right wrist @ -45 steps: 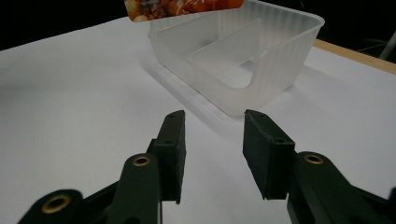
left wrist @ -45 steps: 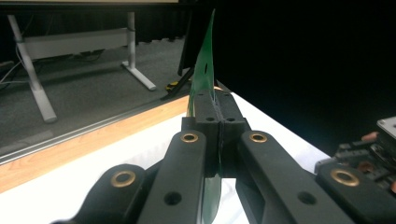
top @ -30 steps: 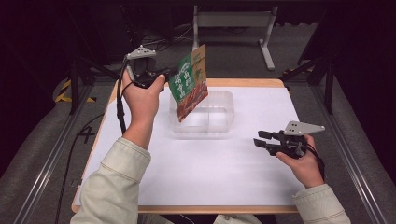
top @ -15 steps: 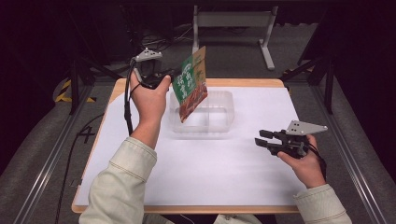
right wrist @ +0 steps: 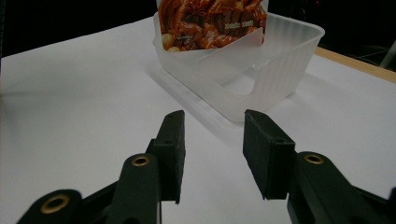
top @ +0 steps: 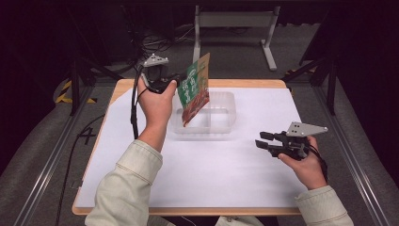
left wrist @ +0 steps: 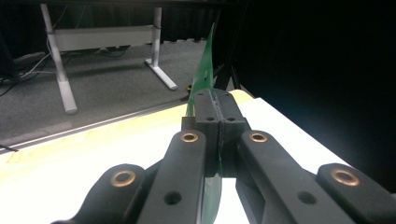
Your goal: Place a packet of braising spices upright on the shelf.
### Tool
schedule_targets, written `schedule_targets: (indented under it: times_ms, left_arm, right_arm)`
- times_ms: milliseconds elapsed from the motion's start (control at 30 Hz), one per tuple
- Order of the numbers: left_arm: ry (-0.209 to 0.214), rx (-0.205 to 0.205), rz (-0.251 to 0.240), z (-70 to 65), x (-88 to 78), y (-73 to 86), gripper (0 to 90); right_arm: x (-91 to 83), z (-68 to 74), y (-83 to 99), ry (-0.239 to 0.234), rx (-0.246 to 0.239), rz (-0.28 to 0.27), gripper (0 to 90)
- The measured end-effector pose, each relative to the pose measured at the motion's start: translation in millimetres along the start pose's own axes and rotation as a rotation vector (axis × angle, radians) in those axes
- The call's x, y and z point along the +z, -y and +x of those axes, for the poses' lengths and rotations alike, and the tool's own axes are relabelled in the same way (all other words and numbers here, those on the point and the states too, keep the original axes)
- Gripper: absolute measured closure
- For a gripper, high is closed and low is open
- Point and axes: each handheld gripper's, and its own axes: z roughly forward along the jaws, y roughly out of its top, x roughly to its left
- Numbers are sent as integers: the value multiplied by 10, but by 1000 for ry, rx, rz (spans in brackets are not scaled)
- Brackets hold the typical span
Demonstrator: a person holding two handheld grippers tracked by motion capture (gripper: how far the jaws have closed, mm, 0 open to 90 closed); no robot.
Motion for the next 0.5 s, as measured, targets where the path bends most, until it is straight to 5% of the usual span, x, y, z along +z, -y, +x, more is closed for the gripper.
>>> schedule_targets:
  times_ms: [500]
  left_arm:
    - [6, -4, 41, 33, 122, 125, 900]
  right_arm:
    - [-2, 2, 4, 1, -2, 0, 594]
